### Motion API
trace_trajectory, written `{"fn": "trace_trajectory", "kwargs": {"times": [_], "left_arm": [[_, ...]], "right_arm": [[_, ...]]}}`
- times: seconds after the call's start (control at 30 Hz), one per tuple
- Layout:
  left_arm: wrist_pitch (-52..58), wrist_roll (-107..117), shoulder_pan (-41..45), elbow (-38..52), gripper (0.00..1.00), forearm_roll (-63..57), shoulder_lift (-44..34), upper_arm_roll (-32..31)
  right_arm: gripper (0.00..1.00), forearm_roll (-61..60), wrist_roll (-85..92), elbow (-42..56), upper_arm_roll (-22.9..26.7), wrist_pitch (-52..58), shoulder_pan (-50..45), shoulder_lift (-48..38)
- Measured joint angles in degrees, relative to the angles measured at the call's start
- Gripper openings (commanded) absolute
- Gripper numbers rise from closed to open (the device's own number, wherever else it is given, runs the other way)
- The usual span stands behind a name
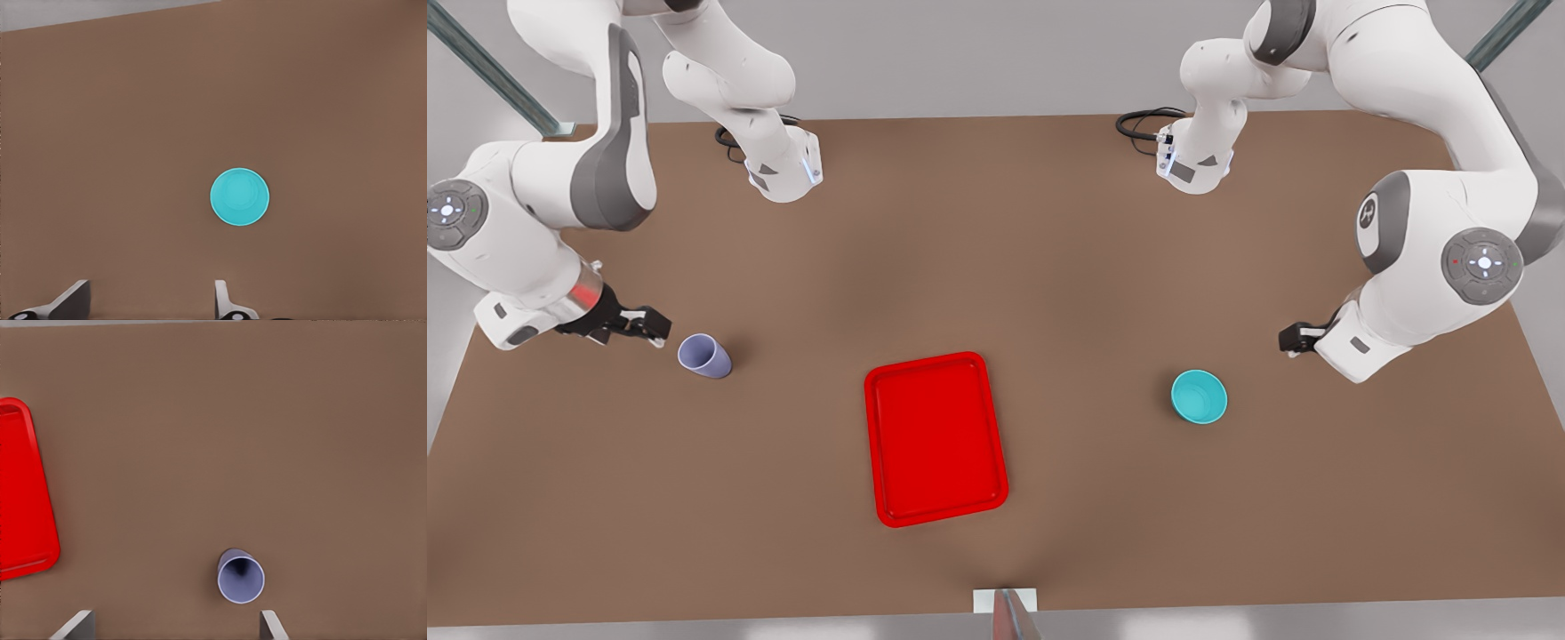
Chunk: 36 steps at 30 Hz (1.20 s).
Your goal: Place the bowl on the tray with the left arm and the cup on the tray with the right arm
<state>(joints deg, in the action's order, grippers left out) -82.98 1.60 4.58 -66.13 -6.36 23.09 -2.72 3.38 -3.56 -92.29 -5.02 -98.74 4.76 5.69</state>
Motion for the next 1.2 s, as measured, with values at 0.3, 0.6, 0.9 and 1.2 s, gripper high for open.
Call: {"fn": "trace_trajectory", "kwargs": {"times": [0.3, 0.6, 0.9, 1.2], "left_arm": [[-33.1, -13.19, -0.57, -32.63, 1.0, 14.26, 2.73, 2.95], [-37.14, -13.46, -0.98, -30.94, 1.0, 21.37, 12.88, 4.83], [-37.52, -13.29, -1.06, -28.15, 0.27, 23.55, 17.29, 4.83], [-37.56, -13.29, -1.59, -27.65, 0.21, 24.26, 18.57, 4.83]], "right_arm": [[1.0, -0.13, -0.05, -0.34, 1.33, 0.31, 0.8, 0.2], [1.0, -0.38, 0.26, -2.28, 2.03, -1.23, -0.06, 0.63], [1.0, -1.51, 1.54, -2.72, 2.29, -0.34, 0.57, 0.73], [1.0, -1.88, -1.54, -2.55, 2.47, 0.8, 0.08, 0.29]]}}
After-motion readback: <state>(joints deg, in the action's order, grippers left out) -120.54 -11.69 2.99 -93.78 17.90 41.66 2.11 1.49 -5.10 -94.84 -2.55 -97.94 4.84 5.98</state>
